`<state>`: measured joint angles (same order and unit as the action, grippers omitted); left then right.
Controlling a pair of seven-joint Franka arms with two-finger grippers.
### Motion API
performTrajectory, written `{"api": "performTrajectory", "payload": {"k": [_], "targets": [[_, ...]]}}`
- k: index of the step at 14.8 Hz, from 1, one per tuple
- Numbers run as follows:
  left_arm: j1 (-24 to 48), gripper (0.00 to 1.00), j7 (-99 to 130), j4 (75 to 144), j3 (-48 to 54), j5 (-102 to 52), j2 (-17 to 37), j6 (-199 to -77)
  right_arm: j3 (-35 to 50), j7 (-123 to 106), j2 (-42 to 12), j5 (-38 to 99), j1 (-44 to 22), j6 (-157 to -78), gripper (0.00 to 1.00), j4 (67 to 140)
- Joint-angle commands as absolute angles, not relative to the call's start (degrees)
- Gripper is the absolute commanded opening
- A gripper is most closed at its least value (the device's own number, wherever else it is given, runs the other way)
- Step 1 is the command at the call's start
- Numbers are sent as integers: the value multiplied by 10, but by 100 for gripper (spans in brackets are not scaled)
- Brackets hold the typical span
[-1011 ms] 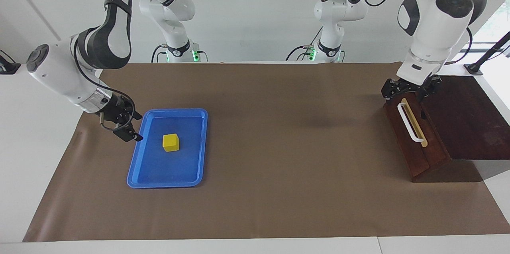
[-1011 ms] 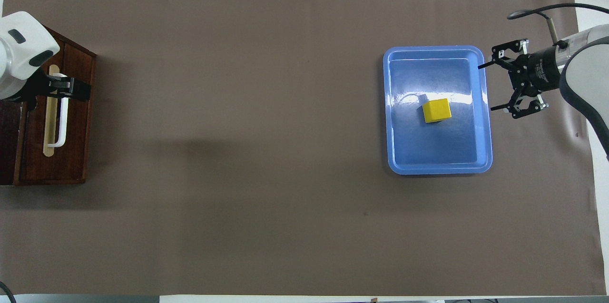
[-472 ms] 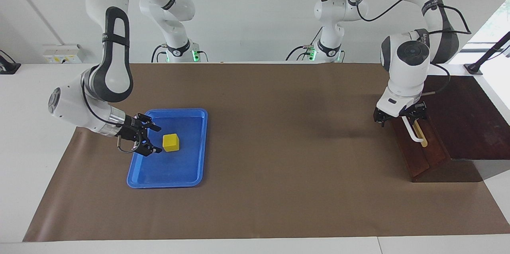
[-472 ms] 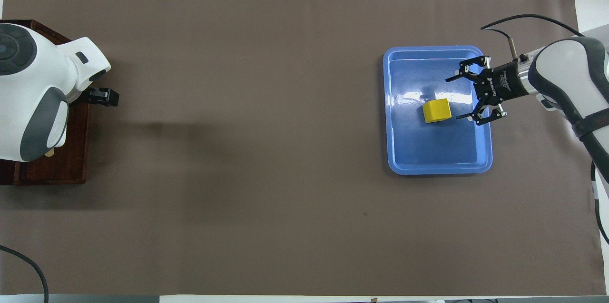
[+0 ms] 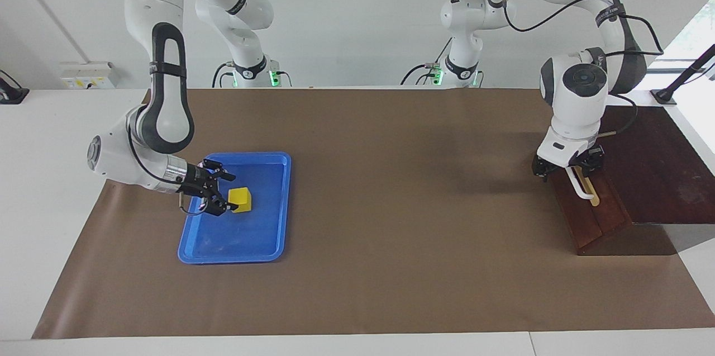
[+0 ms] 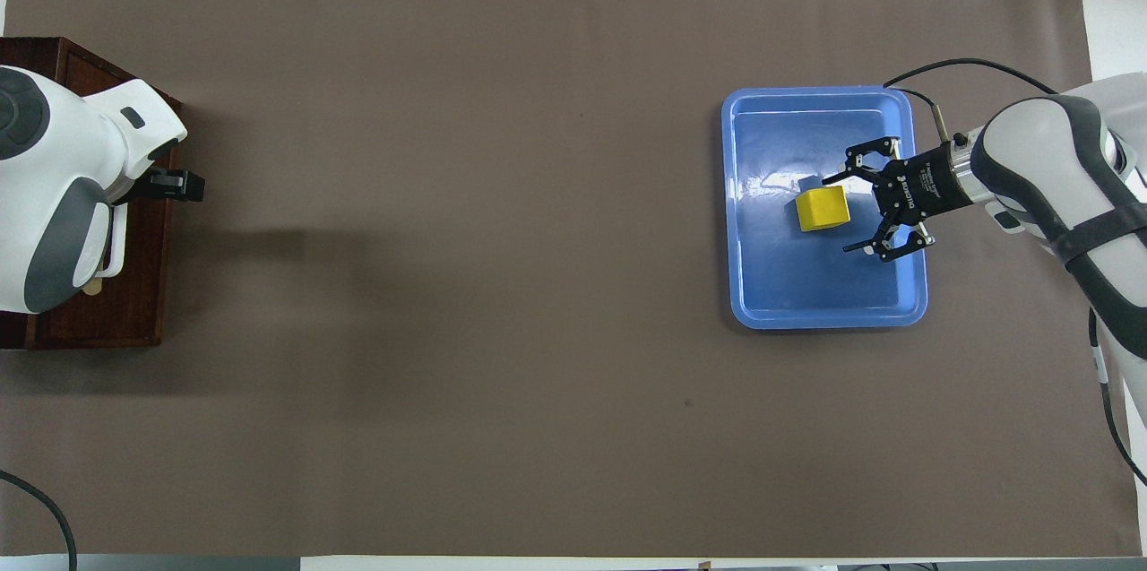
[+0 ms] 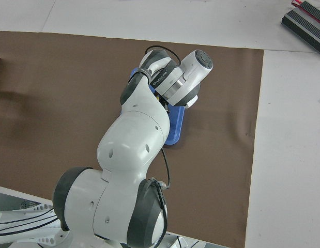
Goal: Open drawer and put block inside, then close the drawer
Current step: 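Grasp the yellow block with the right gripper while the left gripper pulls the drawer open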
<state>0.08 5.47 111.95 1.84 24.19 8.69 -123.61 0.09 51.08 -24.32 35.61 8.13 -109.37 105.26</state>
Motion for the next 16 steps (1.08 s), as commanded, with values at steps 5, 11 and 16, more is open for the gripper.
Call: {"api": "performTrajectory", "payload": {"k": [5,11,16], "targets": [[0,100,66,1157,21,258,93,-1288,7,480,-233,409,92,-1172,99,1112],[84,100,151,1151,23,256,95,-1274,7,477,-229,422,93,-1197,97,1137],[125,100,178,1148,24,251,93,-1248,7,462,-228,429,94,-1198,78,1139]]}}
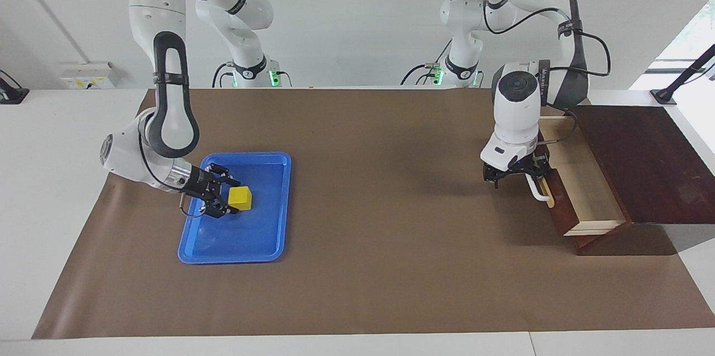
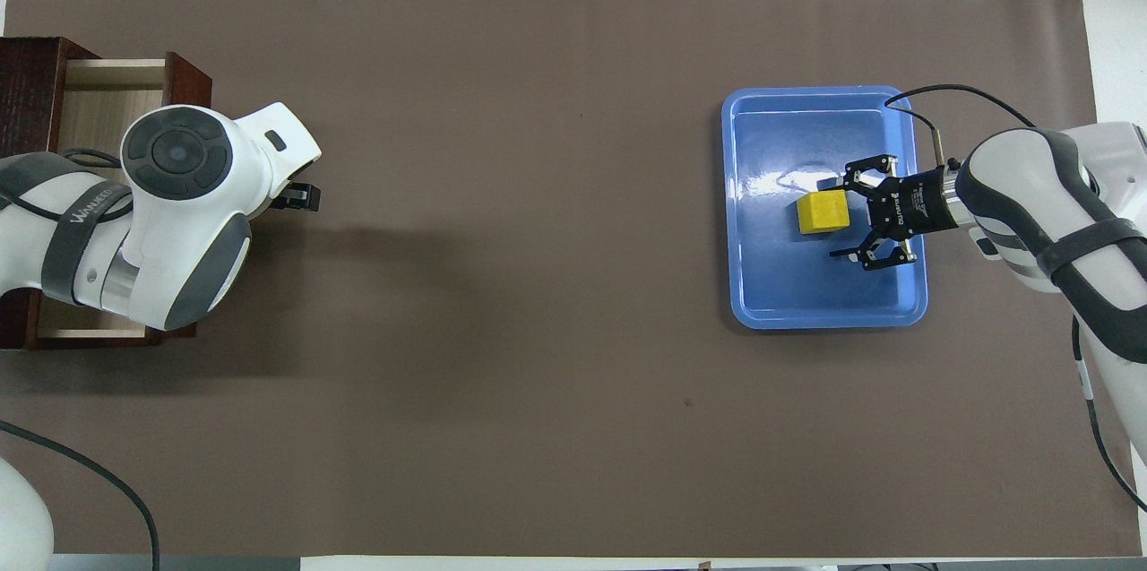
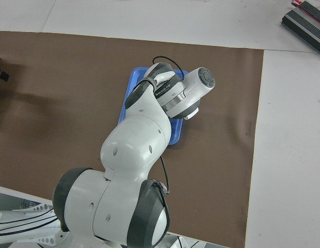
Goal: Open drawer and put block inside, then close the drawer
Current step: 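Grasp the yellow block with the right gripper while the left gripper pulls the drawer open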
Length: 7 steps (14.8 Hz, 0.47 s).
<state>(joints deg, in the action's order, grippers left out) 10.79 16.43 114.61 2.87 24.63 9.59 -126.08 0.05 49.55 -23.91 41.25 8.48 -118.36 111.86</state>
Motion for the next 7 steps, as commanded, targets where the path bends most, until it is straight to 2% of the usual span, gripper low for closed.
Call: {"api": "performTrajectory", "payload": {"k": [1,2,3,7], "targets": [[130,100,185,1148,24,251,93,-1245,7,455,-228,434,94,-1197,71,1140],[136,100,192,1148,25,250,93,-1245,7,452,-228,438,95,-1197,65,1140],[144,100,199,1147,25,244,93,-1244,7,449,-228,438,95,-1197,55,1140],[157,100,201,1128,24,215,95,-1228,7,421,-228,438,95,-1192,3,1136]]}}
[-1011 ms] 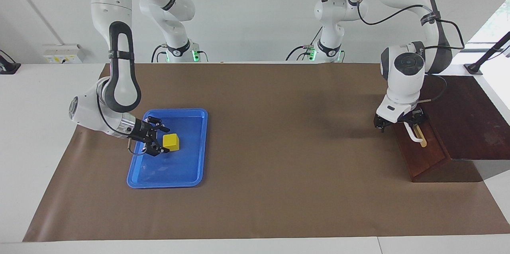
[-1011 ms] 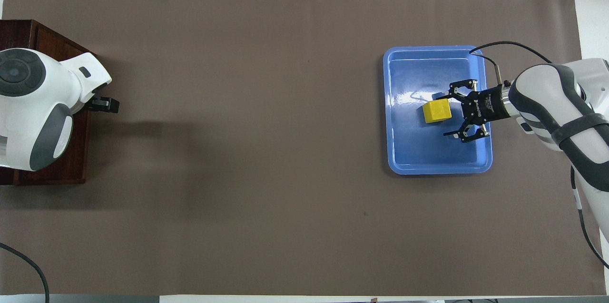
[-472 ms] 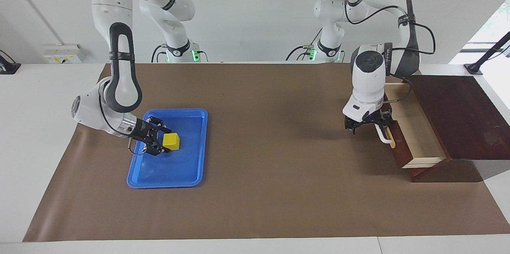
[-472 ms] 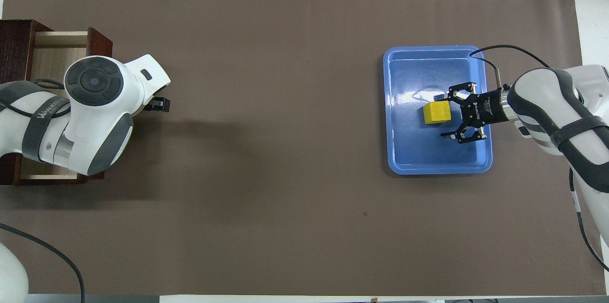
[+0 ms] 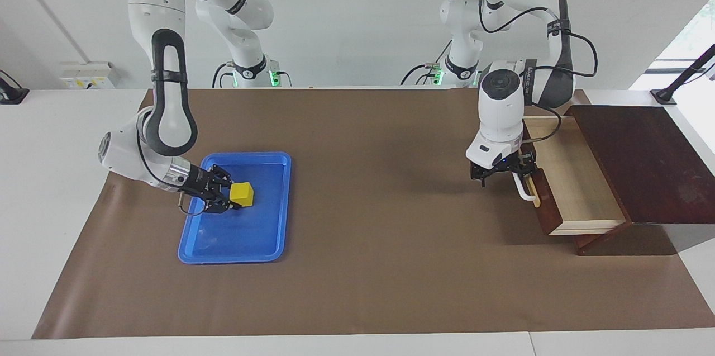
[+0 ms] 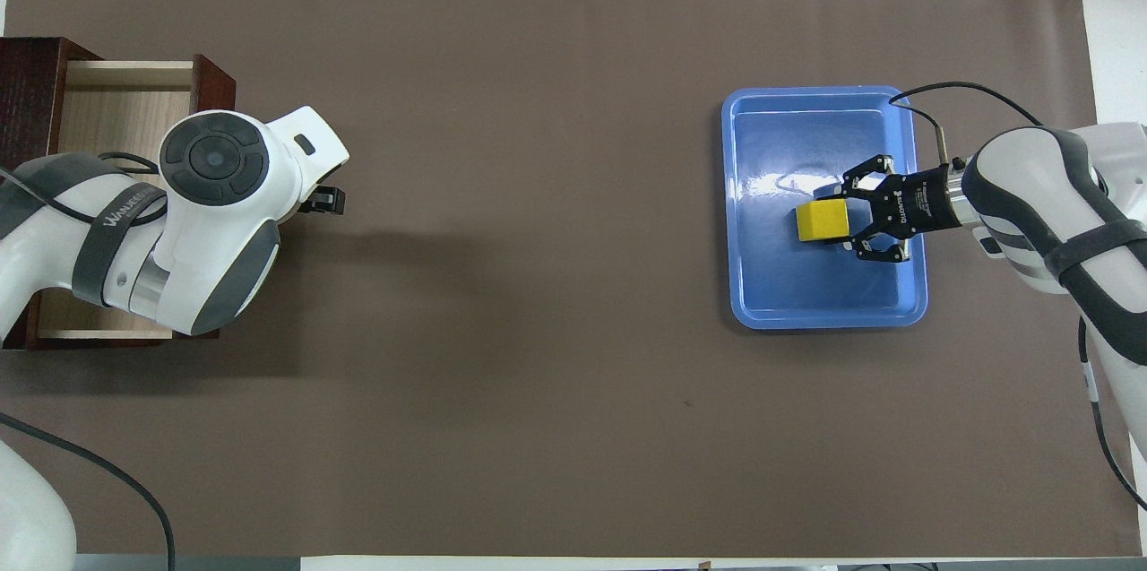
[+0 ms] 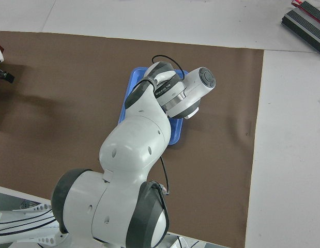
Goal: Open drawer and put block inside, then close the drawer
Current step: 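Grasp the yellow block with the right gripper while the left gripper pulls the drawer open, then lift the block with the right gripper and carry it toward the left gripper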
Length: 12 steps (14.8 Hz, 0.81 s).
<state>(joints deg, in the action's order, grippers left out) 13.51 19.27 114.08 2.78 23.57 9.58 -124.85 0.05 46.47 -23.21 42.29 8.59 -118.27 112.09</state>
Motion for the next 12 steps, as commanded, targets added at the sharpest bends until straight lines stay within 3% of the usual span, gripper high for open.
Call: {"api": "performTrajectory", "payload": {"k": [1,6,12], "targets": [[159,100,201,1128,24,215,95,-1228,7,408,-228,438,96,-1188,0,1130],[152,100,200,1113,23,216,95,-1207,7,458,-239,438,88,-1165,0,1051],[149,100,201,994,21,135,100,-1079,11,607,-278,439,34,-1136,0,931]]}}
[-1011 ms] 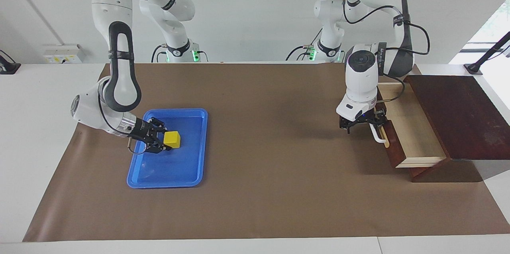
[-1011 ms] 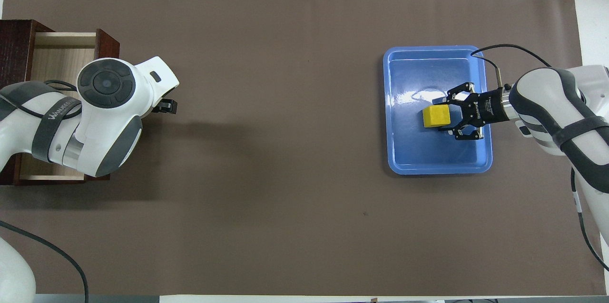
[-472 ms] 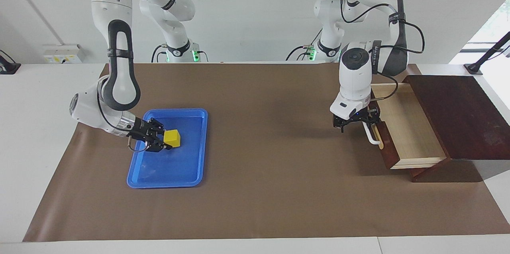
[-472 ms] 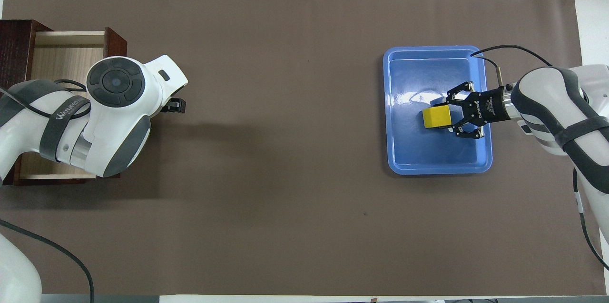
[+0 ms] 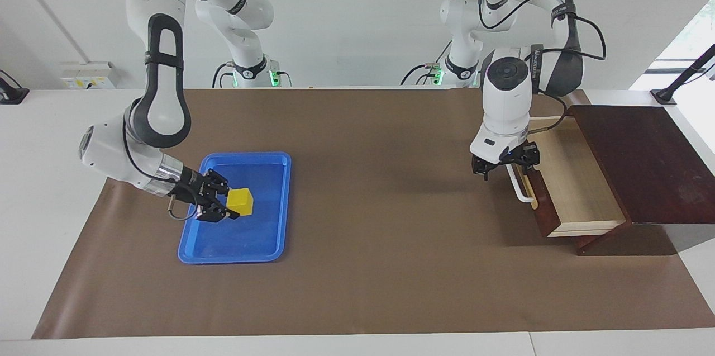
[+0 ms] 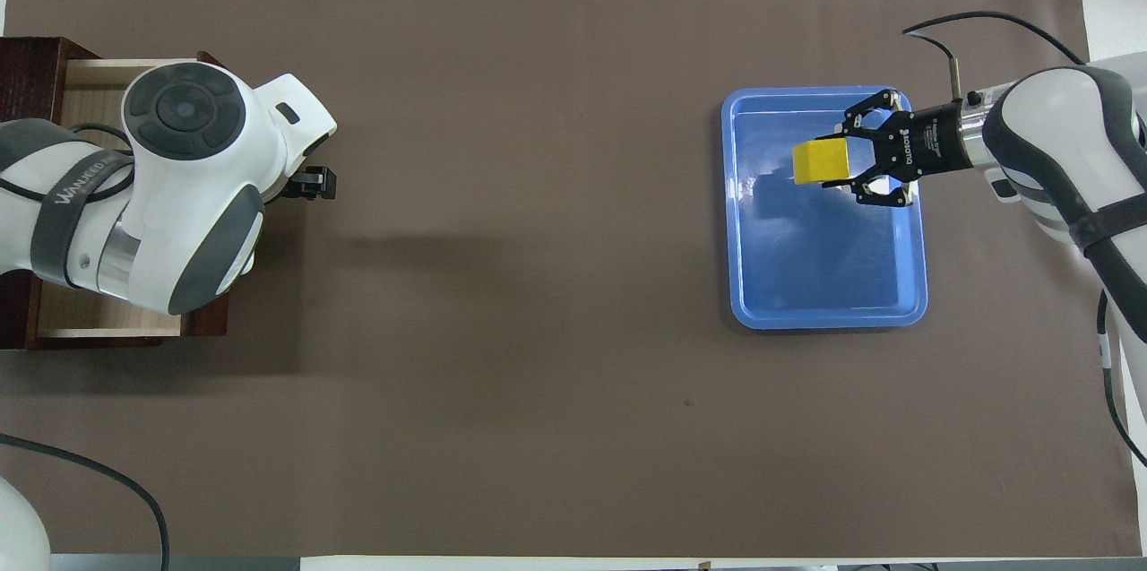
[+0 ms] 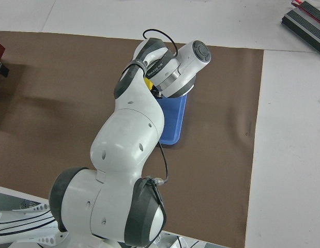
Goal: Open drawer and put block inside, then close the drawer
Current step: 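Lift the block with the right gripper and carry it toward the left gripper, then grasp the block with the left gripper from the right gripper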
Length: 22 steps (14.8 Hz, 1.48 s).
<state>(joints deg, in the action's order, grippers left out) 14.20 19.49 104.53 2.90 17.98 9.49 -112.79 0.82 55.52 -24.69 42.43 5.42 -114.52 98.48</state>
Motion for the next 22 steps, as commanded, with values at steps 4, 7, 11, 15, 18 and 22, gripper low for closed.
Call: {"api": "performTrajectory", "payload": {"k": [4,7,11,15,18,22], "targets": [[148,100,299,919,17,58,101,-989,11,696,-287,446,-45,-1176,0,913],[147,100,509,912,17,21,101,-990,11,724,-287,446,-87,-1192,0,916],[168,100,838,893,17,-31,114,-1018,10,787,-287,444,-172,-1216,0,916],[239,100,1104,815,17,-31,184,-1026,9,827,-288,440,-238,-1276,0,920],[269,100,1164,804,16,-18,200,-1023,10,855,-292,442,-264,-1306,0,920],[303,100,1237,808,16,18,238,-1033,9,854,-292,438,-274,-1309,0,924]]}}
